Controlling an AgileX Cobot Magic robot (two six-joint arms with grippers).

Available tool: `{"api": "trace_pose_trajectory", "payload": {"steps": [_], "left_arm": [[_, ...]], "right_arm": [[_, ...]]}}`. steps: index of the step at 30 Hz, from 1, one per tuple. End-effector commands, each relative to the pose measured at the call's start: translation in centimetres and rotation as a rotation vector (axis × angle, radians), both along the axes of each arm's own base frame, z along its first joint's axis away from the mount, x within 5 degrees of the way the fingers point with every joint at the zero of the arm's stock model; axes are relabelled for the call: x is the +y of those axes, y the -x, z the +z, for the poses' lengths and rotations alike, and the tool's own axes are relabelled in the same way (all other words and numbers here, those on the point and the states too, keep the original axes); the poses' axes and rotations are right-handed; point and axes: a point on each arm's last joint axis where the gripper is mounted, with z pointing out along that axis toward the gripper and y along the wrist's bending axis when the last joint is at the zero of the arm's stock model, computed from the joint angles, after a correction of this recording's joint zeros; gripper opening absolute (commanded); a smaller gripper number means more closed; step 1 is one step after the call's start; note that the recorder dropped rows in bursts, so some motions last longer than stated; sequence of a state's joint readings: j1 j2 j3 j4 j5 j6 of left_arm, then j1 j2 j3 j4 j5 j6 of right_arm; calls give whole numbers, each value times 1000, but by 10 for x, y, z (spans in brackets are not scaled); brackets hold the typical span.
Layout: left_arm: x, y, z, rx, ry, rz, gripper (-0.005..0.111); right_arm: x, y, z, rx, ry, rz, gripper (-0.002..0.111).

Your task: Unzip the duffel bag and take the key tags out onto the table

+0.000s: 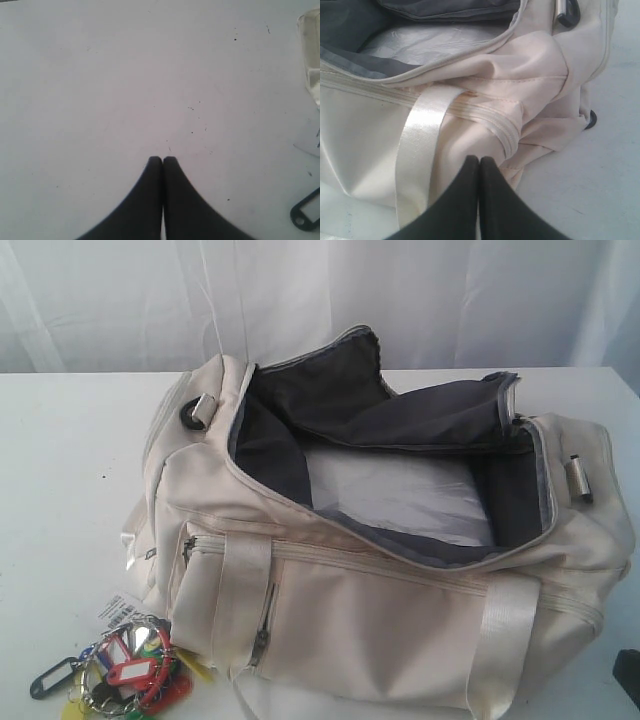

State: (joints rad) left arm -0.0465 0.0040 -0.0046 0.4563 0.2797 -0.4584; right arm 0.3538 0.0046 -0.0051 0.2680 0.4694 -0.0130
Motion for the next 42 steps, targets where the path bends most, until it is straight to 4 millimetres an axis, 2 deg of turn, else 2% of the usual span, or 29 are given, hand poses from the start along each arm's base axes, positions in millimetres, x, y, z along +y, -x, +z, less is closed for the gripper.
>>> {"api": "trace_pose_trajectory", "payload": {"steps": [1,2,5,38,42], "left_arm": [[-10,-1,0,-31,240,-26,0],[-17,-1,1,-39,415,-36,0],[-21,-1,2,-49,538,-41,0],[-21,-1,0,-21,527,-41,0],[-21,-1,1,-28,472,-64,0]], "right_arm": [[0,0,-1,-9,10,-3,0],[0,0,-1,-9,10,-3,0],[0,0,-1,-9,10,-3,0],[0,0,-1,-9,10,-3,0],[0,0,-1,-9,10,-3,0]]}}
